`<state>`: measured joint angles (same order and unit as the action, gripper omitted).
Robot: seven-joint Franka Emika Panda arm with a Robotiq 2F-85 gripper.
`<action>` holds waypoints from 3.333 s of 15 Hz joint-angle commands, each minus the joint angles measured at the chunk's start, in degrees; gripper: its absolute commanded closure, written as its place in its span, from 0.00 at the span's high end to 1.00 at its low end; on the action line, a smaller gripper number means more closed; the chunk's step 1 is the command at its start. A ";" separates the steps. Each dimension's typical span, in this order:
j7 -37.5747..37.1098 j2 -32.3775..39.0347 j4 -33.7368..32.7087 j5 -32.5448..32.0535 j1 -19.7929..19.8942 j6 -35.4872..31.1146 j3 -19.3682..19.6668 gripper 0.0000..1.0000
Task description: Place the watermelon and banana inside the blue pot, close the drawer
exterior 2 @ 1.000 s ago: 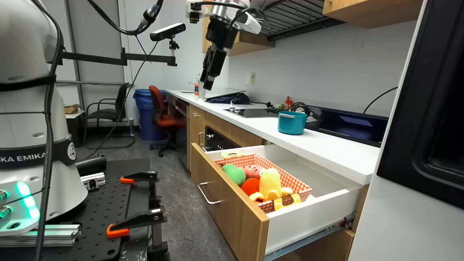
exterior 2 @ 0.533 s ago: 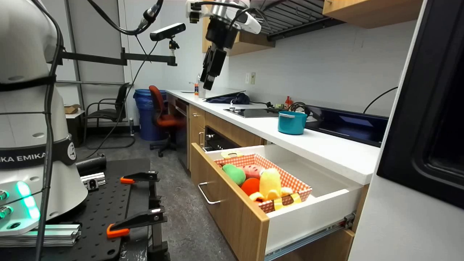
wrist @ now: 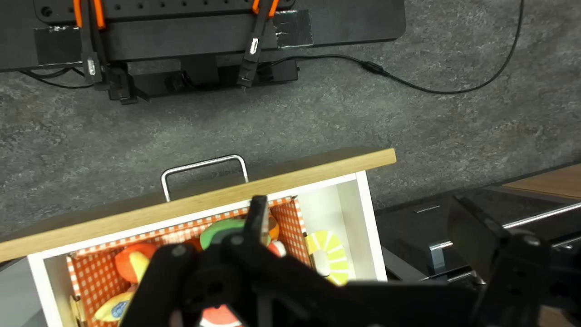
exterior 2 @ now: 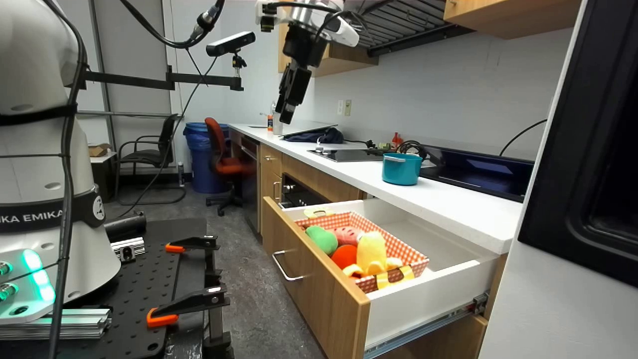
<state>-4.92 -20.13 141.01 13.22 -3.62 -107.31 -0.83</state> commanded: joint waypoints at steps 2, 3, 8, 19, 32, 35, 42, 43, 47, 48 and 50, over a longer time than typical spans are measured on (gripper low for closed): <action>0.15 0.01 -0.07 0.14 0.55 0.11 -0.50 1.00; 0.15 0.01 -0.07 0.14 0.55 0.11 -0.50 1.00; 0.15 0.01 -0.07 0.14 0.55 0.11 -0.50 1.00; 0.15 0.01 -0.07 0.14 0.55 0.11 -0.50 1.00; -3.85 7.46 -1.82 -2.74 2.57 -10.77 -0.57 1.00; -5.95 9.94 -1.62 -2.90 3.17 -16.37 -0.29 1.00; -10.95 17.41 -2.71 -1.35 3.88 -26.74 0.50 1.00; -11.75 18.45 -2.94 -1.20 3.90 -27.60 0.61 1.00; -13.98 22.68 -4.31 -0.10 4.08 -29.79 1.21 1.00; -14.57 23.70 -4.70 -0.06 4.18 -30.28 1.43 1.00; -15.67 25.68 -5.59 0.10 4.31 -30.75 1.92 1.00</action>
<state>-18.68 2.00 137.90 12.08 0.20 -136.80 0.64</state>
